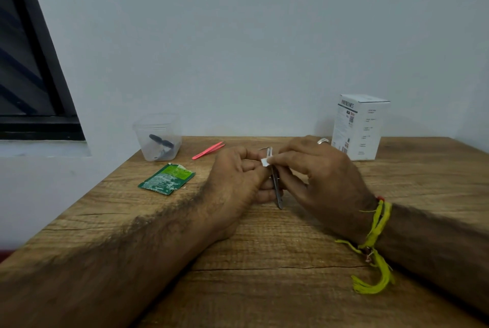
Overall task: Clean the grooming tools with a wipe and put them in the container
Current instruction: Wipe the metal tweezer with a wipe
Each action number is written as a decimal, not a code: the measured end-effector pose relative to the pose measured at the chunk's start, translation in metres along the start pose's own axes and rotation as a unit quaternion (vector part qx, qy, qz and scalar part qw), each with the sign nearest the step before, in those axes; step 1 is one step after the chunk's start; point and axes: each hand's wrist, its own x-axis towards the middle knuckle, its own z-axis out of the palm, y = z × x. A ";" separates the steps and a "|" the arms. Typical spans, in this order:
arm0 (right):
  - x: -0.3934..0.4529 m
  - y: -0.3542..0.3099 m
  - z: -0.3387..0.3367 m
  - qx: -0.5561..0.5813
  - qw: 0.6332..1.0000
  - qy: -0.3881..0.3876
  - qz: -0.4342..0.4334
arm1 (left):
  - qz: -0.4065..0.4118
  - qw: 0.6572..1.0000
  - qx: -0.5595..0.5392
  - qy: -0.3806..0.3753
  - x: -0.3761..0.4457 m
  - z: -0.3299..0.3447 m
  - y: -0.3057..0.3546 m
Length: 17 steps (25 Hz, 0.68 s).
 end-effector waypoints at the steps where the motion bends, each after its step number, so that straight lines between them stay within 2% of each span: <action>1: 0.000 0.000 -0.001 0.001 1.000 0.004 0.007 | -0.003 1.000 0.003 -0.004 0.000 0.000 0.000; 5: -0.001 0.002 -0.001 0.003 1.000 -0.004 0.007 | -0.011 1.000 -0.007 -0.005 0.002 -0.002 0.000; 10: -0.002 0.002 -0.003 -0.053 0.998 -0.012 -0.030 | -0.018 1.000 -0.018 0.003 0.002 -0.005 0.002; 17: -0.002 0.002 -0.005 -0.048 0.997 -0.025 -0.045 | -0.056 0.998 -0.039 0.008 0.005 -0.007 0.005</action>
